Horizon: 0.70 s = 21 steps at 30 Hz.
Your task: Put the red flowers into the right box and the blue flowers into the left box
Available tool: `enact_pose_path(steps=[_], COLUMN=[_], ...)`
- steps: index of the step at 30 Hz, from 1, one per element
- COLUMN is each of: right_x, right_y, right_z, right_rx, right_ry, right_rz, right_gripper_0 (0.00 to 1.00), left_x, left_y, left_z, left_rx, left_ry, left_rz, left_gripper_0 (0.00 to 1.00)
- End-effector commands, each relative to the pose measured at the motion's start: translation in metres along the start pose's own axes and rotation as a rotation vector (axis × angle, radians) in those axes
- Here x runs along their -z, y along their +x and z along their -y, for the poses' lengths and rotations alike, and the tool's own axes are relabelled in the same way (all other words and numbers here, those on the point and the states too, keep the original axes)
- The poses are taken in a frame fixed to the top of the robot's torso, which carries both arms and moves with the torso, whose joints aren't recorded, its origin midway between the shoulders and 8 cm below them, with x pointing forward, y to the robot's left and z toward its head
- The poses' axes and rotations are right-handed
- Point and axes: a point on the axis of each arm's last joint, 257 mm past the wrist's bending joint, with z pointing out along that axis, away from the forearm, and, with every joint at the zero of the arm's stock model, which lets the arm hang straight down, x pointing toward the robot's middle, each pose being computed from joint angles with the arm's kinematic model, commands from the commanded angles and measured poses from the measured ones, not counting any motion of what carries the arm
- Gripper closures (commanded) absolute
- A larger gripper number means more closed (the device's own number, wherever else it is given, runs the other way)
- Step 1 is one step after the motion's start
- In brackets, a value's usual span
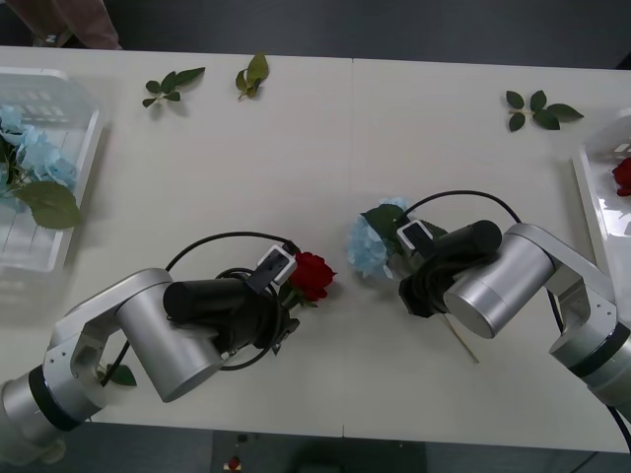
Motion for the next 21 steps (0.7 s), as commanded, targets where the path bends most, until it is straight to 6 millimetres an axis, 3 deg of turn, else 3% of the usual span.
enact_pose_path(steps=[1,7,10,12,18,21], right_x=[0.008,0.015,0.021,0.026,0.043,0.053], right_y=[-0.023,-0.030,-0.034,-0.036,-0.042,-0.045], right_z=[-0.003,0.009,0.016,0.022,0.039,0.048], right_rx=[-0.045,-0.054,-0.068,-0.079,-0.114,-0.130], right_ry=[-0.005,0.011,0.011,0.009,0.007,0.012], right_rz=[0.043,0.062,0.075,0.081,0.092,0.088], right_gripper_0=[1.00,1.00,1.00,1.00,1.00,1.00], left_x=[-0.008,-0.010,-0.010,-0.010,-0.010,-0.010], left_y=[-0.007,-0.006,-0.005,-0.006,-0.005,-0.006], left_z=[-0.003,-0.003,-0.003,-0.002,-0.003,-0.003], left_rx=[0.012,0.000,-0.001,0.000,0.002,0.001], left_ry=[-0.007,-0.011,-0.010,-0.009,-0.010,-0.011], left_rz=[0.026,0.026,0.025,0.026,0.025,0.026], left_gripper_0=[0.00,0.03,0.31,0.40,0.85,0.94])
